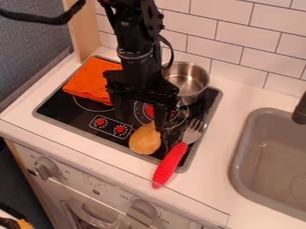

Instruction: Move the orange cloth to bottom left of the burner

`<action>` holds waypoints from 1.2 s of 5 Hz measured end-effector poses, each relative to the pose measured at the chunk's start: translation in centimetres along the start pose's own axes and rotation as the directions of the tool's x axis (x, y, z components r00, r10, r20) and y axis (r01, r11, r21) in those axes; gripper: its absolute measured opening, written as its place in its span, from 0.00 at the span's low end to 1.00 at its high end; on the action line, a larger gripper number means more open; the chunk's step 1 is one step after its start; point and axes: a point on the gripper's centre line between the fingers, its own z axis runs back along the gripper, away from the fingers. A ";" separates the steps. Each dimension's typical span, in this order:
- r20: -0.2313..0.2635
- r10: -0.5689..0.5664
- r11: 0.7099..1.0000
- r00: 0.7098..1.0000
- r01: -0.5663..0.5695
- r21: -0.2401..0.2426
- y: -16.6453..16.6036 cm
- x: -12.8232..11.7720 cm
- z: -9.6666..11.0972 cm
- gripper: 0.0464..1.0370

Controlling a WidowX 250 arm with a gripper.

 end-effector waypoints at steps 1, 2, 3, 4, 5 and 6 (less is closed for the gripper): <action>-0.031 0.002 1.000 1.000 -0.002 0.001 0.1 -0.3 -0.7 0.96; -0.010 0.098 0.994 0.995 -0.097 0.054 5.2 2.1 -0.4 0.96; -0.006 0.073 0.992 0.997 -0.072 0.105 8.7 4.9 -1.0 0.96; 0.016 0.023 0.988 1.000 -0.025 0.153 12.3 7.0 -1.7 0.96; 0.020 -0.054 0.992 0.998 0.051 0.112 14.2 8.5 -3.8 0.96; 0.022 -0.035 0.993 0.999 0.033 0.112 15.8 9.7 -4.5 0.96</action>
